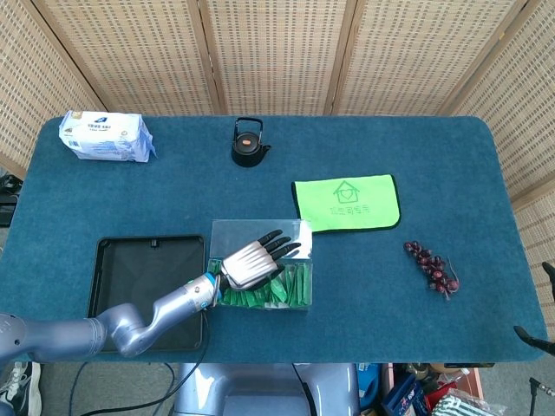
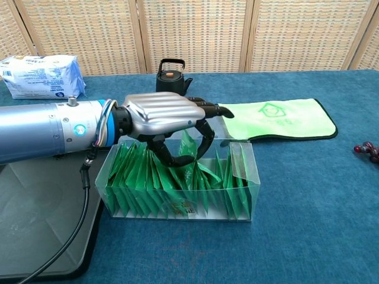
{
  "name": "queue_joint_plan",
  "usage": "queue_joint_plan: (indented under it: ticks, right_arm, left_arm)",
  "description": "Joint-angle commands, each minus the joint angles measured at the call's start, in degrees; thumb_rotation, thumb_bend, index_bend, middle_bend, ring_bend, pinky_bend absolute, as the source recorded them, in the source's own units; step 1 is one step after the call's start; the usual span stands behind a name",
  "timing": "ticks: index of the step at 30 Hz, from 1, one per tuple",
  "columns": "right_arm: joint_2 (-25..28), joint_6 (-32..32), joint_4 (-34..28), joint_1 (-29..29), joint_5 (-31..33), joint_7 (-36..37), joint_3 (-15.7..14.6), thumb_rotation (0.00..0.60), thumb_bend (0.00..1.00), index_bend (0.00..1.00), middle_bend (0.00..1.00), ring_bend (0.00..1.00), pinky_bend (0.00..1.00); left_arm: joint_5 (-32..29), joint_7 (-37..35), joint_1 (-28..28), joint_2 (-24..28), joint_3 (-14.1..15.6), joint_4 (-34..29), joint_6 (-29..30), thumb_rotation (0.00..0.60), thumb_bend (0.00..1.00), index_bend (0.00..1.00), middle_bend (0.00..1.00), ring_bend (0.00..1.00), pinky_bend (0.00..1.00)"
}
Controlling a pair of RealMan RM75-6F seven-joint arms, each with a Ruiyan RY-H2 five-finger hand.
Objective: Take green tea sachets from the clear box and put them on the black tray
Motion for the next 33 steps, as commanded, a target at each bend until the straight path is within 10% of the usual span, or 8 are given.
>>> queue_joint_plan:
  ticks: [1,33]
  right_arm:
    - [0.01,-0.02,-0.01,0.01,-0.02,0.02,-0.02,0.600,0.00,0.00,0.00,0.00,0.00]
    - [0.11,1.67,-1.04,-0.58,-2.31,-0.64,-0.79,0.600,0.00,0.00,0.00,0.00,0.00]
  left_arm:
    - [-0.05,-0.60,0.13,0.43,-0.34,-0.37,0.49,0.600,0.49,0.65,0.00,0.00,0.00]
    - [1.71,-6.74,4.12,16.92,-6.21,-15.54,12.06,0.600,0.49,0.66,0.00,0.00,0.00]
